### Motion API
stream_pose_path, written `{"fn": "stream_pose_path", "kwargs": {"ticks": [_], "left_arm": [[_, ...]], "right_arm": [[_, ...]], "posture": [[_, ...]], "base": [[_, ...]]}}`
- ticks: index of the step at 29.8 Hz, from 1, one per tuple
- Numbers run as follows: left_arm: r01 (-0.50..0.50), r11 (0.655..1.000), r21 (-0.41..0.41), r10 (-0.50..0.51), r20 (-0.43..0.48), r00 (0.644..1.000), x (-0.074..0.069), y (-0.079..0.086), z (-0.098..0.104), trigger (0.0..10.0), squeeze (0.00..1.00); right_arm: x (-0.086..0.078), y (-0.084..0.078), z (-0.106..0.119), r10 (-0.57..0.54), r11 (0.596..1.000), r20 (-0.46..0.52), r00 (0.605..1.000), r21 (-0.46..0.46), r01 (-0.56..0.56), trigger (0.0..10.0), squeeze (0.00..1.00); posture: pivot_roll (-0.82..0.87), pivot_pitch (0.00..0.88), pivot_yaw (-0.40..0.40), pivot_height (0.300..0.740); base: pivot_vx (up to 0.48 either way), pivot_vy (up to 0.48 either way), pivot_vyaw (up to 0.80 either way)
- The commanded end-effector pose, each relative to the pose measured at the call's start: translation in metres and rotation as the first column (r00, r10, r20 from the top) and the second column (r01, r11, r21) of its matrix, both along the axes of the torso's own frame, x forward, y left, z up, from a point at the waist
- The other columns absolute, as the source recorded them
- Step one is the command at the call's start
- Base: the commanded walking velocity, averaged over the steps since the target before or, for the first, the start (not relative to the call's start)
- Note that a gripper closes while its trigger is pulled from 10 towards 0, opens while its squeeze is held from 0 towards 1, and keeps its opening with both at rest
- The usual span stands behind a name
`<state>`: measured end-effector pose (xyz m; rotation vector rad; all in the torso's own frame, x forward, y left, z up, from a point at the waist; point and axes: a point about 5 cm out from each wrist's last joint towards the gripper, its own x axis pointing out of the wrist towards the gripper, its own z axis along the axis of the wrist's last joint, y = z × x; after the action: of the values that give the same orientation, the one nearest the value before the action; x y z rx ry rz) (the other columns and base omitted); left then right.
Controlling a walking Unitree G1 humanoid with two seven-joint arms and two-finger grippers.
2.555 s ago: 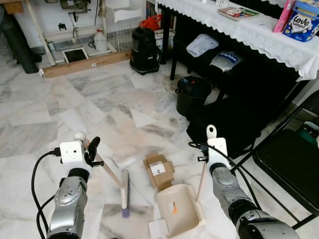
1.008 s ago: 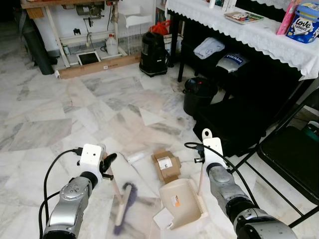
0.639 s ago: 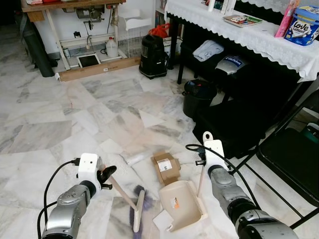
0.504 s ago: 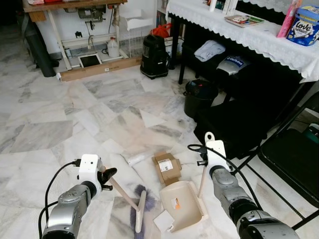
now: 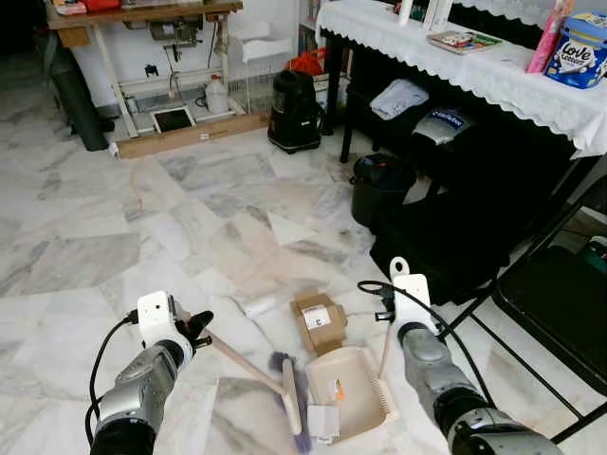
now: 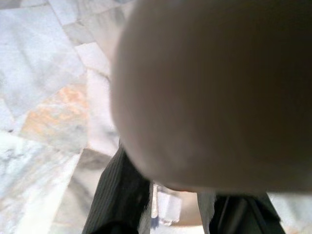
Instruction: Sweep floor
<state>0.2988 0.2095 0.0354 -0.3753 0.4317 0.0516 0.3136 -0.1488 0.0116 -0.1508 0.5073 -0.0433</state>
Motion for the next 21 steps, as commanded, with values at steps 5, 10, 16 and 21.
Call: {"fn": "stream_pose_path", "kwargs": {"ticks": [5, 10, 16, 21], "left_arm": [[-0.059, 0.986, -0.155, 0.072, 0.080, 0.994, 0.011, -0.001, 0.012, 10.0, 0.00], [-0.120, 0.980, -0.159, 0.146, 0.164, 0.976, 0.014, 0.013, 0.025, 10.0, 0.00], [-0.180, 0.977, -0.117, 0.208, 0.299, 0.931, 0.013, 0.028, 0.045, 10.0, 0.00], [-0.233, 0.972, -0.009, 0.210, 0.471, 0.857, 0.005, 0.038, 0.072, 10.0, 0.00]], "right_arm": [[-0.040, 0.012, -0.043, 0.005, 0.999, -0.233, 0.972, 0.039, 0.004, 10.0, 0.00], [-0.038, 0.015, -0.041, 0.001, 0.999, -0.227, 0.974, 0.047, 0.010, 10.0, 0.00], [-0.040, 0.023, -0.042, 0.005, 0.999, -0.222, 0.975, 0.052, 0.006, 10.0, 0.00], [-0.035, 0.022, -0.037, 0.001, 0.998, -0.193, 0.981, 0.054, 0.009, 10.0, 0.00]], "posture": [[-0.03, 0.063, -0.024, 0.740], [-0.02, 0.061, -0.025, 0.740], [-0.01, 0.058, -0.025, 0.740], [0.00, 0.056, -0.025, 0.740]], "base": [[0.000, 0.000, 0.00], [0.000, 0.000, 0.00], [0.000, 0.000, 0.00], [0.000, 0.000, 0.00]]}}
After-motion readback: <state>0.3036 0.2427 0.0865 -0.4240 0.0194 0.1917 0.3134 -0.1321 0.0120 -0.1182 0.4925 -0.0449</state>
